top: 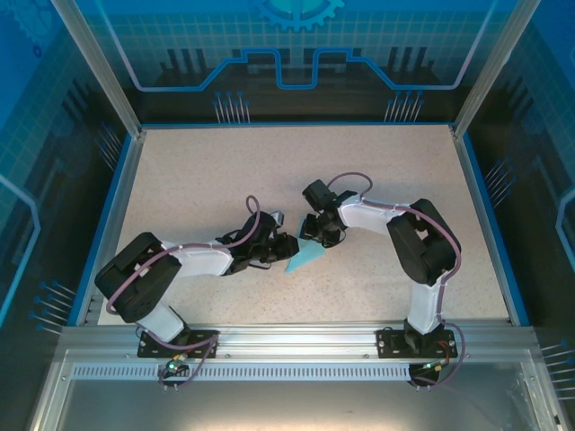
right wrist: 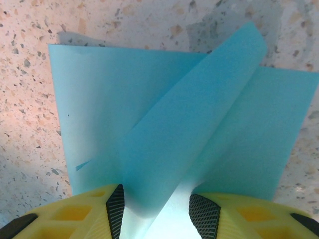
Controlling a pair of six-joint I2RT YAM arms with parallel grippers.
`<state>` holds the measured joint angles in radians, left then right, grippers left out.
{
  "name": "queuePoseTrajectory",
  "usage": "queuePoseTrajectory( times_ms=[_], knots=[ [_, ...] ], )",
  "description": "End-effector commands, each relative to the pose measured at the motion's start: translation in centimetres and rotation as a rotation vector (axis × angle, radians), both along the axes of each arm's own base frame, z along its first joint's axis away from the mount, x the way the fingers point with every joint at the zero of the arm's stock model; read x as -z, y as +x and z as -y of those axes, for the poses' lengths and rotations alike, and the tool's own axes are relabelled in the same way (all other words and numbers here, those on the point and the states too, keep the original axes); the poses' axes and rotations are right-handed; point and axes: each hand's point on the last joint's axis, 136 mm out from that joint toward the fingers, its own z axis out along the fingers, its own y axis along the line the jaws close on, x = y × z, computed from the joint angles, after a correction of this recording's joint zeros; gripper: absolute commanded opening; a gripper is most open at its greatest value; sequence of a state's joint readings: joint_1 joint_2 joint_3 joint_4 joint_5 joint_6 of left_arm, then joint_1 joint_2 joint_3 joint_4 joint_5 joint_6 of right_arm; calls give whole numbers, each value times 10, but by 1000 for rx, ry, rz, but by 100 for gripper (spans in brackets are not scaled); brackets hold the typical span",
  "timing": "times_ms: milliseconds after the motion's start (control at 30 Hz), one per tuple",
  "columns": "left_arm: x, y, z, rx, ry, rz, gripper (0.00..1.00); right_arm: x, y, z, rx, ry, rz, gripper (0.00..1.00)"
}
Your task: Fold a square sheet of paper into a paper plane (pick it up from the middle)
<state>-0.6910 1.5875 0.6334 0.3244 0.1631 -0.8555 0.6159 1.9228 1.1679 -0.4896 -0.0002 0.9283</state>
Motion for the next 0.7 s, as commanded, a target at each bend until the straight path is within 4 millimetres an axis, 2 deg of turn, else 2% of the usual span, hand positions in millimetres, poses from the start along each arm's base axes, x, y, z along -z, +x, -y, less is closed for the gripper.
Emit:
queuePoseTrajectory(
  times_ms=[0, 233, 667],
  knots=[
    [-6, -3, 11, 19, -49, -12, 18, 84, -54, 71, 25, -322, -207, 47],
    [11, -13, 18, 37, -26, -73, 19, 85, -55, 72, 32, -331, -212, 48],
    [38, -21, 0, 3, 106, -151, 21, 86, -55, 73, 37, -338, -219, 49]
  ],
)
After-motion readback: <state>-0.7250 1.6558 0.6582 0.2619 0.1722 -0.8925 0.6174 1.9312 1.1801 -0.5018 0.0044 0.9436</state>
